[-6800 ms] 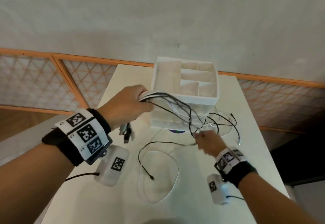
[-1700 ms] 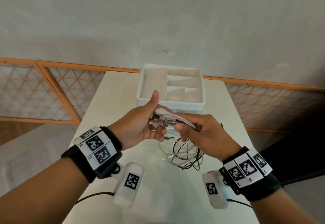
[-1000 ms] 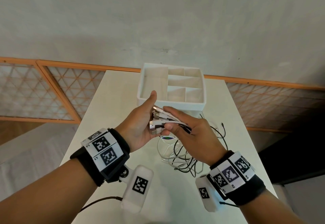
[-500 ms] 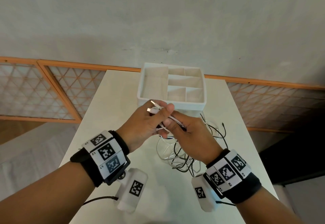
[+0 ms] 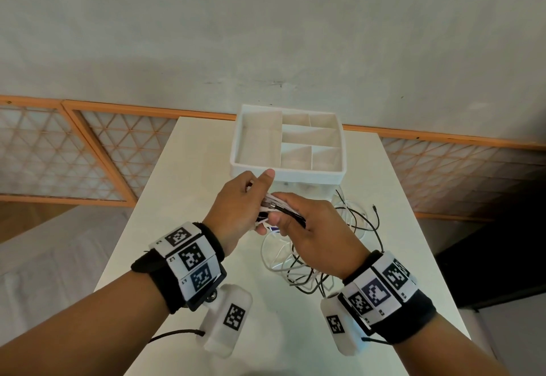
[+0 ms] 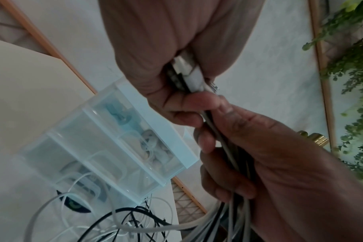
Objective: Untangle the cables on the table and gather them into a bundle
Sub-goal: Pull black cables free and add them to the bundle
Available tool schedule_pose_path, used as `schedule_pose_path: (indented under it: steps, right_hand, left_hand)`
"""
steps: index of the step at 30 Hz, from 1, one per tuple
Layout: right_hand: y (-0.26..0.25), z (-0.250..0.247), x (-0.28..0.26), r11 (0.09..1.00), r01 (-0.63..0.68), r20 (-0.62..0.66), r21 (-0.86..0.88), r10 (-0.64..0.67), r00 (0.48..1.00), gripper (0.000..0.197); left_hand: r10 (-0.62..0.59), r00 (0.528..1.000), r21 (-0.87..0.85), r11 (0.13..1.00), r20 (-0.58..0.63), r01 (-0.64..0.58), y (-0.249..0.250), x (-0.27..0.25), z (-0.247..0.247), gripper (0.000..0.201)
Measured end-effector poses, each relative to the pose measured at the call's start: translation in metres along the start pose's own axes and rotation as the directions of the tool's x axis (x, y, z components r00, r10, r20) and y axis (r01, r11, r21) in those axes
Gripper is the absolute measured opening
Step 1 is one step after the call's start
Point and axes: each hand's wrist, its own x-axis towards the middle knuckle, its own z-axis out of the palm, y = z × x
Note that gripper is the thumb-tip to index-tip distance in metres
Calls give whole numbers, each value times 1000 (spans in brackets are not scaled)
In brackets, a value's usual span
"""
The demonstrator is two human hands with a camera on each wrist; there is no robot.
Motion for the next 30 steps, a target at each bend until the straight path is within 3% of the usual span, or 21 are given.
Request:
schedule_pose_path:
  steps: [6,10,13,16,20,24,28,30]
  right_hand:
    - [10,4,2,996,-56,-58,-73,52,997,22]
    - [9,7,3,996,-28,-37,-80,25,999,34]
    - [10,10,6,991,14,23,-132,-11,1000,39]
    - [12,7,8,987,40,23,-156,-37,999,37]
    - [13,7,7,984,16,-77,-178,-30,997,35]
    - [8,11,8,991,-45,-105,-129,31,994,39]
    - [13,-2,6,955,-263,-24,139,269,963,38]
    - [23,-11,1,959,-283,11,-10,283,959,22]
  left_hand:
    - [-135,987,-142,979,82,146,7,-3,-5,17]
    - [-120,986,-108,985,116,133,5,-1,-5,24]
    - [-100,990,49,994,94,96,-1,2,0,41]
    - [-116,982,159,983,150,91,-2,0,1,47]
    - [-128,958,95,990,258,106,6,-5,-1,46]
    - [-77,994,-5,997,72,77,5,-6,3,41]
    - [-49,996,-106,993,-75,41,8,-1,-8,25]
    - [-125,991,-144,983,-52,116,8,1,-25,18]
